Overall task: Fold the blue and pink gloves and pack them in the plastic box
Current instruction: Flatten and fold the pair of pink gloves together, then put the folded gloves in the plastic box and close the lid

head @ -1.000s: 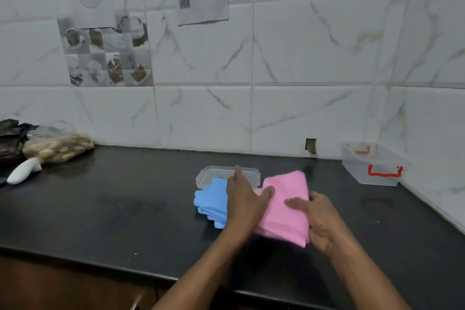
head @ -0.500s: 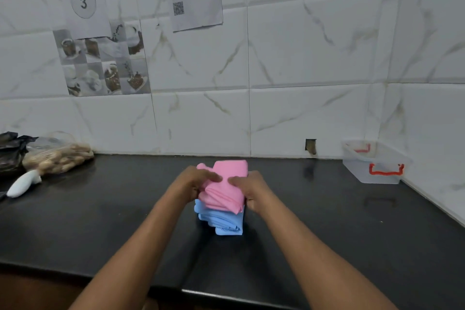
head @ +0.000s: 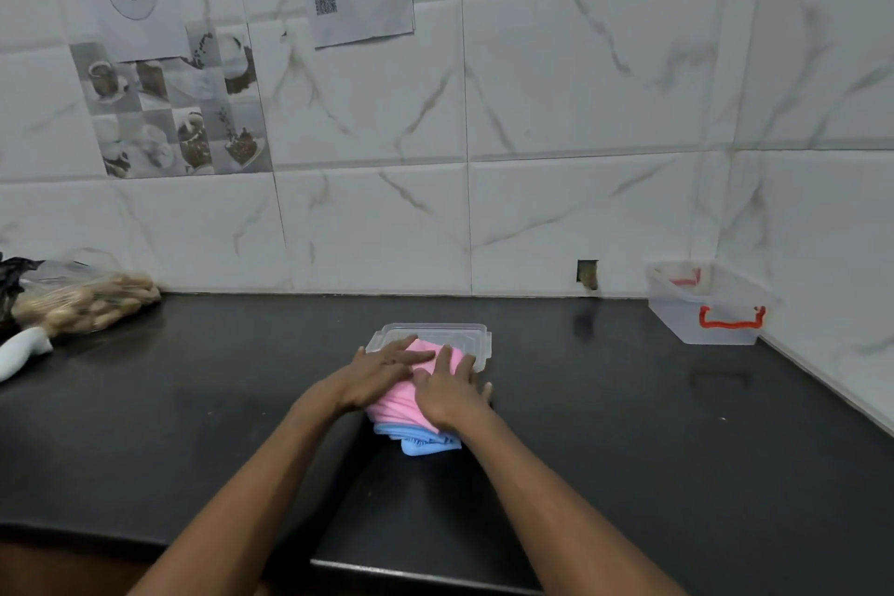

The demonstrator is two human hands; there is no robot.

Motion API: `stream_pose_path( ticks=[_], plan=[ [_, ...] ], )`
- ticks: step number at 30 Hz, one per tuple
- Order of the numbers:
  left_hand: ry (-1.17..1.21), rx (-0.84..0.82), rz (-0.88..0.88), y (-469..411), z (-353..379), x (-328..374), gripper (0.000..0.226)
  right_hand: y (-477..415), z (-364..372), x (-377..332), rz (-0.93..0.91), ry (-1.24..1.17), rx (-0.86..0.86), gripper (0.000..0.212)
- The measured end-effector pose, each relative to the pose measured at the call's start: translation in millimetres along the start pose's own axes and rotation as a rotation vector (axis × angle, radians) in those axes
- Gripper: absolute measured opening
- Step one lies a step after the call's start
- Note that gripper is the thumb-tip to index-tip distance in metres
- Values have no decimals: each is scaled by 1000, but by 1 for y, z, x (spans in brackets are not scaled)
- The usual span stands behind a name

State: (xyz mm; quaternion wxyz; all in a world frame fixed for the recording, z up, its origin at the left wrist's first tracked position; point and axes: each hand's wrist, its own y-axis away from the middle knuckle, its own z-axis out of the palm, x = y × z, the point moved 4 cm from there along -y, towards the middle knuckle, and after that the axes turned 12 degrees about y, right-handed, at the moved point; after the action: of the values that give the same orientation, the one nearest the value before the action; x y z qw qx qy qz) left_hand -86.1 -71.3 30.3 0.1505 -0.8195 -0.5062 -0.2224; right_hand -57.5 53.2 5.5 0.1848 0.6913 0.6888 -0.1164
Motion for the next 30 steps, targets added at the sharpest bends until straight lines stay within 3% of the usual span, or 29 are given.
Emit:
stream_pose_path(
  ticks=[5, 10, 15, 20, 25, 30],
  plan=[
    [-61, -53, -78, -1, -8, 6, 49, 14, -8, 29, -142, -413, -95, 74],
    [-251, 59, 67, 3, -14, 29, 55, 32, -24, 62, -164, -564, 11, 66],
    [-382, 176, 200, 6, 0, 53, 50, 41, -69, 108, -103, -324, 269, 40],
    [-345, 123, -11, 8, 44, 34, 66, 30, -118, 186, 131, -69, 471, 28],
    [-387, 224, 5, 11, 53, 31, 88, 7, -164, 255, 287, 244, 675, 37],
    [-333, 278, 22, 16, 53, 24, 61, -26, -191, 281, 265, 525, 628, 53]
  ],
)
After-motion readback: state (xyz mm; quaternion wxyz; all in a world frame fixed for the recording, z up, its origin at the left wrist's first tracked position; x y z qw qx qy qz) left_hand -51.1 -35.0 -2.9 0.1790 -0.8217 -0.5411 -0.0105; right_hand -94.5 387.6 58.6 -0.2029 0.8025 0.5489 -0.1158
